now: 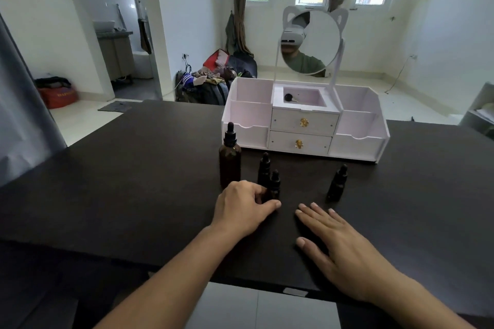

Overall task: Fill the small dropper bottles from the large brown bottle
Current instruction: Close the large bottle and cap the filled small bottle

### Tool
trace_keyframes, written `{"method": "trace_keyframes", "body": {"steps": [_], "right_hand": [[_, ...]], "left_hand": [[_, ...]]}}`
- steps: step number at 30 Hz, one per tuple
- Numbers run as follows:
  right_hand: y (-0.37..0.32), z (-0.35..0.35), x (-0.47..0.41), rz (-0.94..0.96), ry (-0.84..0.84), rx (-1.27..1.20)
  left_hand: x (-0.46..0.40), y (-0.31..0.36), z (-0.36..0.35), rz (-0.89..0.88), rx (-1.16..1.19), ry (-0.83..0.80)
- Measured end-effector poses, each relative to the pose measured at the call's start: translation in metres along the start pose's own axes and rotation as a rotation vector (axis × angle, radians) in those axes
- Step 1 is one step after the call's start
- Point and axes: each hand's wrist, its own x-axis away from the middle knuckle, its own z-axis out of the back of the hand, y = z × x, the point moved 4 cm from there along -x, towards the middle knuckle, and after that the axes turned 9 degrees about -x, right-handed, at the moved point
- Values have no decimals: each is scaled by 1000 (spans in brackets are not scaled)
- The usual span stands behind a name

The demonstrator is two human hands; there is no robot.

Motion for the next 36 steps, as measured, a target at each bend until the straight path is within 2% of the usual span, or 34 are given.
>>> {"method": "trace_keyframes", "body": {"steps": [8,17,25,31,36], "right_hand": [[31,14,29,-156,176,1],[71,24,21,-348,-5,89],[122,41,-16,-397,-6,119],[127,49,-36,-459,31,108],[126,48,-38,-470,54,112]], "left_hand": [[-19,39,-29,26,-103,29],[-27,46,-37,96,-170,59],[-10,47,-32,151,-99,116],[-2,83,-49,-43,-70,61],[-12,107,-62,-44,-7,43]]}}
